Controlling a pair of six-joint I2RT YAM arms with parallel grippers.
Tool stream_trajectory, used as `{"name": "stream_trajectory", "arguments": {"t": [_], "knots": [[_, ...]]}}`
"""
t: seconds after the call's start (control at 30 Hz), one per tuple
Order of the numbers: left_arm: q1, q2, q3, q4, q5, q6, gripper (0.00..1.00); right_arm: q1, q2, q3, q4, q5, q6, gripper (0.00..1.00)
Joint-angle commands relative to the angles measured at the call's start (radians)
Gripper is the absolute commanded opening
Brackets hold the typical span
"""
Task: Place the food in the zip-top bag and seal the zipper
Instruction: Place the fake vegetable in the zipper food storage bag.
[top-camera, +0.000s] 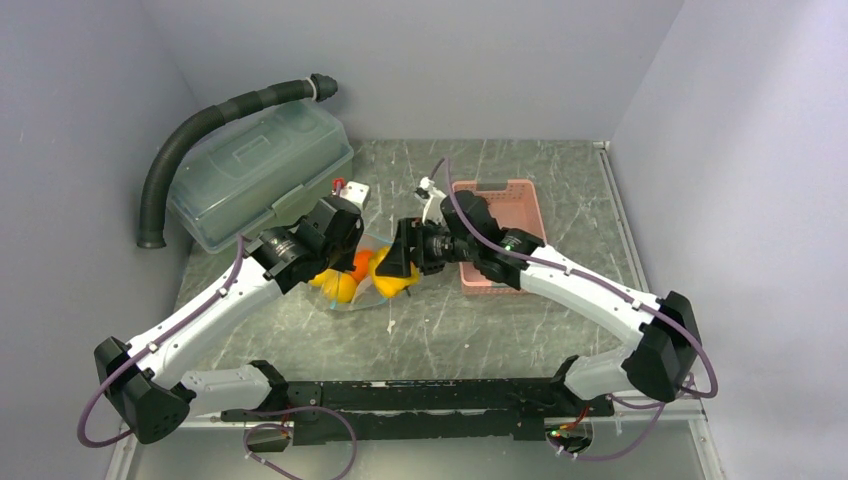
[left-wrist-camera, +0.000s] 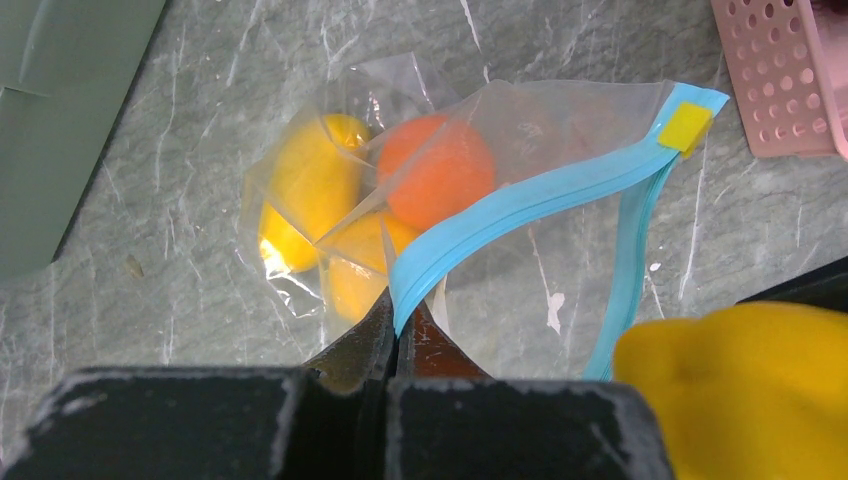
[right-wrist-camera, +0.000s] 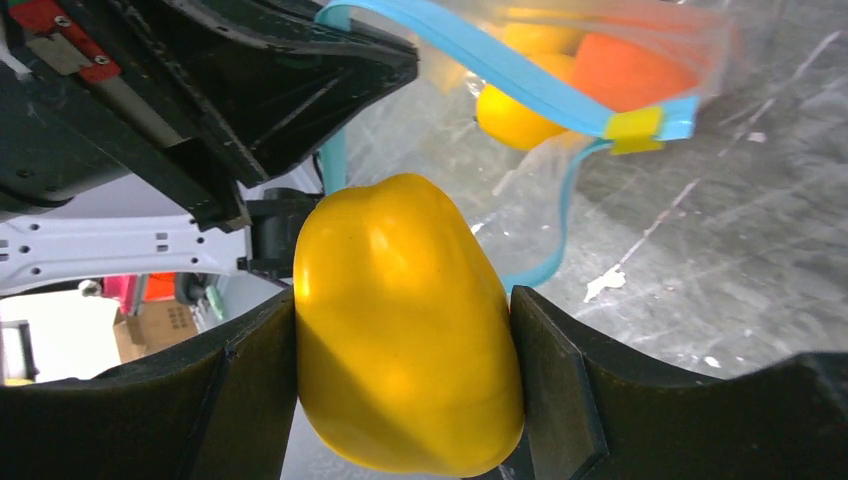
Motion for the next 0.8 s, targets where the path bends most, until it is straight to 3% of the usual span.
{"name": "stream_trajectory", "arguments": {"t": [0.0, 0.23, 0.77], "knots": [[0.005, -0.019, -0.003, 0.031, 0.001, 0.004, 0.0, 0.021, 0.018, 0.001, 0.129, 0.021, 0.105, 0.46], [0.005, -0.02, -0.001, 0.031, 0.008, 0.005, 0.0, 0.053, 0.114, 0.035, 0.179, 0.03, 0.165, 0.45], [0.005, -0.024, -0.003, 0.034, 0.019, 0.006, 0.0, 0.088, 0.19, -0.002, 0.263, 0.277, 0.374, 0.46]]}}
